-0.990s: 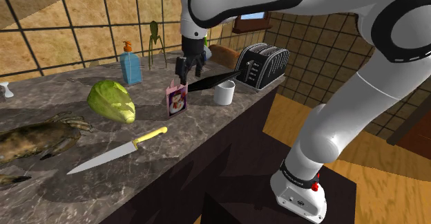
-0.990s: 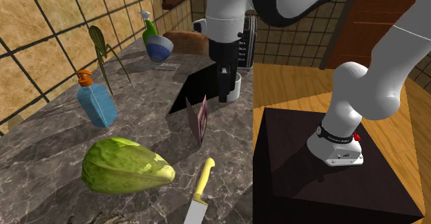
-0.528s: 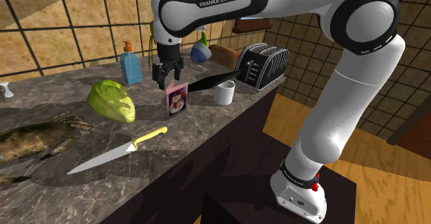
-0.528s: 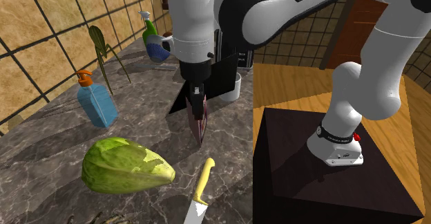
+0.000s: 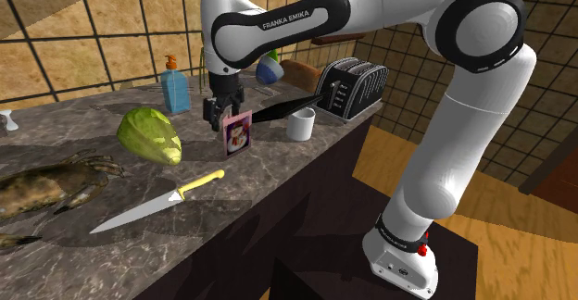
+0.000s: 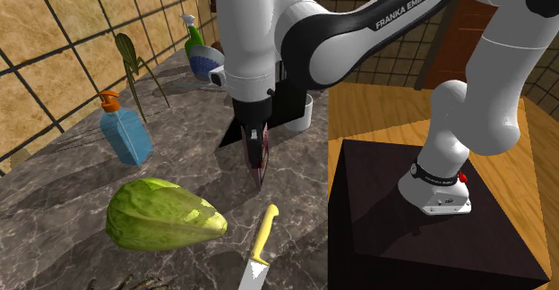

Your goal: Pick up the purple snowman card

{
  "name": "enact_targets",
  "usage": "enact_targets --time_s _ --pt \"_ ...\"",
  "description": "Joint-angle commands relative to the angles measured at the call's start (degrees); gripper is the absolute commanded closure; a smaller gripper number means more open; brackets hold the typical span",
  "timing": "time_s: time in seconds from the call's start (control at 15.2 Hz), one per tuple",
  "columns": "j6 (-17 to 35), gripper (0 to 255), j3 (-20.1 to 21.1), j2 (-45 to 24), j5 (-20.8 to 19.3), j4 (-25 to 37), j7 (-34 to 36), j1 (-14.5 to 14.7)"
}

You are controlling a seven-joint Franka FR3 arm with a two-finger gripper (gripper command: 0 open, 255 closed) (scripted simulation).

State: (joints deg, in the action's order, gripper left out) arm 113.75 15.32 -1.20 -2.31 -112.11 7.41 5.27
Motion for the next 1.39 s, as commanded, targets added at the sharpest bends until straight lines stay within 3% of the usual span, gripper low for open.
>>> enact_targets --time_s 0.0,0.59,1.32 --pt "0.3 255 0.0 0.0 0.0 -0.2 0.1 0.0" --pt "0.3 255 0.0 0.0 0.0 -0.3 0.0 0.0" --pt "-7.9 255 0.0 1.3 0.5 6.7 -0.5 -0.1"
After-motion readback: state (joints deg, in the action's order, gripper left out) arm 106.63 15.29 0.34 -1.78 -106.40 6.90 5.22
